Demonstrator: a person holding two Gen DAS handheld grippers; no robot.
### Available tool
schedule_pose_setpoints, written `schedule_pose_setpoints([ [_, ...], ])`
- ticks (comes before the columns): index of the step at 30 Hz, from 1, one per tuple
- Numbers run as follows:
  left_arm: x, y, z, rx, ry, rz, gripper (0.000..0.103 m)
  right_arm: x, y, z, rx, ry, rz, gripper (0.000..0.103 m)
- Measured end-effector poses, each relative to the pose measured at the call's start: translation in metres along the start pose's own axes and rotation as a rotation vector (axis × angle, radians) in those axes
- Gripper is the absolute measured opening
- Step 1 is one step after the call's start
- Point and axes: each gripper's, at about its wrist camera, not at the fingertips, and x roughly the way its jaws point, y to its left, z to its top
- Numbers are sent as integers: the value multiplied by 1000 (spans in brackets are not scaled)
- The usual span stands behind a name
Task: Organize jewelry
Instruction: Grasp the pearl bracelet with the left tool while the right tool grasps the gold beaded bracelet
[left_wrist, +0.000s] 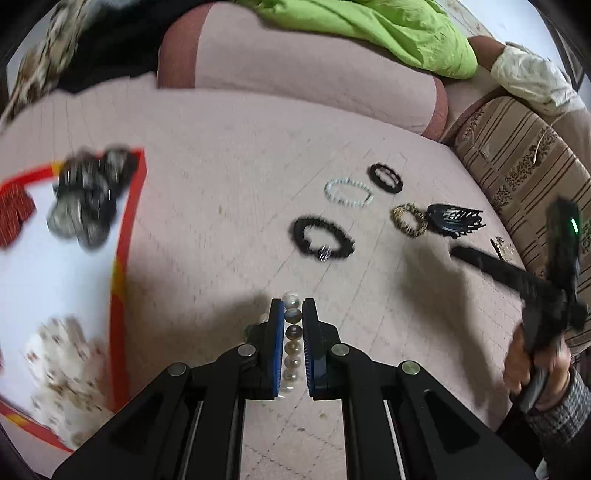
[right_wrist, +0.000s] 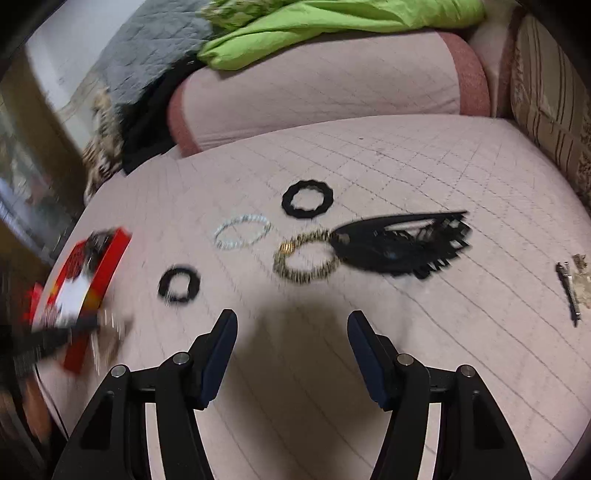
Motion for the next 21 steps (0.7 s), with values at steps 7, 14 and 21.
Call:
schedule_pose_setpoints([
  [7, 2, 28, -6, -64, -18, -84, 9, 56, -5, 22, 193, 47, -122, 38],
  [14, 4, 25, -3, -47, -13, -96, 9, 64, 12, 27, 132, 42, -219, 7],
  [21, -24, 10, 0, 7, -81, -111, 9, 11, 58, 7, -27, -9, -150, 7],
])
